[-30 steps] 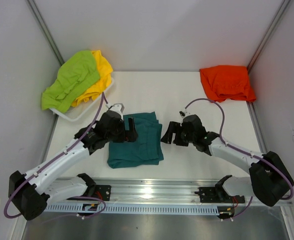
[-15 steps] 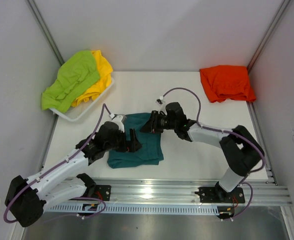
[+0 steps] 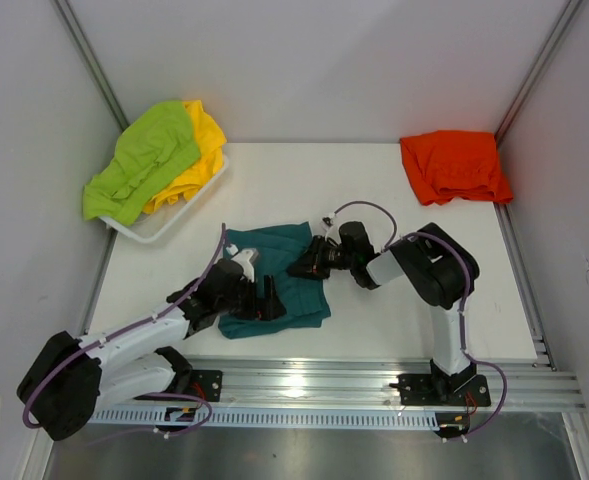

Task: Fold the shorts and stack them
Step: Neatly place the folded shorts to the corner

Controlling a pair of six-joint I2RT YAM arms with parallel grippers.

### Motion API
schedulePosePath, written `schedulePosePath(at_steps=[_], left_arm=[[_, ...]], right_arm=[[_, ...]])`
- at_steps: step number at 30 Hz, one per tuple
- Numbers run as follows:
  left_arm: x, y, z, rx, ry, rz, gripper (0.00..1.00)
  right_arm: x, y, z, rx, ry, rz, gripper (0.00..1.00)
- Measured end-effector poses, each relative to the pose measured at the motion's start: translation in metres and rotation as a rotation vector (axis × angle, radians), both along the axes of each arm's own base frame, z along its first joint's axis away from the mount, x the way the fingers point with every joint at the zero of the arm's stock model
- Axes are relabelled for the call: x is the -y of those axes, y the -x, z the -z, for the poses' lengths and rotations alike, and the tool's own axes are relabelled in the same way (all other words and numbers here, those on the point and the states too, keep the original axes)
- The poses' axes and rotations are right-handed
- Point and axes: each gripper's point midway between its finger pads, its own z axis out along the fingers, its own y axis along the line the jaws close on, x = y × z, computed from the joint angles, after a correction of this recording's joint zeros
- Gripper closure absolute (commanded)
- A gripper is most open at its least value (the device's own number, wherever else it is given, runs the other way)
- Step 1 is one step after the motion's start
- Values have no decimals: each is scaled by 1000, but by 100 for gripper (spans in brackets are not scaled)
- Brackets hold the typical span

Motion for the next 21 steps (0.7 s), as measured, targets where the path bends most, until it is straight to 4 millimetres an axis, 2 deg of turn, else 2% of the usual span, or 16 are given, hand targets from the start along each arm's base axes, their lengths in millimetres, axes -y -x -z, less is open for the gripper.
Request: schedulePosePath(at_steps=[1, 2, 3, 7, 9, 12, 14, 16, 18, 21], left_arm=[[0, 0, 0, 1, 1, 0, 3], [0, 0, 0, 1, 0, 0, 3], [0, 0, 0, 1, 1, 0, 3], [-1, 0, -11, 9, 2, -2, 2], [0, -1, -24, 24, 10, -3, 2], [3, -8, -53, 66, 39, -7, 1], [4, -14, -74, 98, 51, -21, 1], [2, -20, -93, 116, 49, -46, 1], [-1, -29, -111, 143, 58, -75, 1], [-10, -39, -126, 170, 73, -120, 1]], right_arm=[[0, 0, -1, 4, -3, 0, 71], [0, -1, -1, 7, -5, 0, 63], [-1, -1, -2, 8, -7, 0, 60], [0, 0, -19, 41, 2, -4, 53], [1, 1, -33, 64, 12, 0, 53], [2, 6, -65, 120, 4, -3, 54], [0, 14, -83, 157, 2, -16, 56], [-5, 28, -93, 177, 2, -40, 58], [-6, 44, -90, 174, 3, -62, 61], [1, 72, -58, 103, 44, -90, 64]])
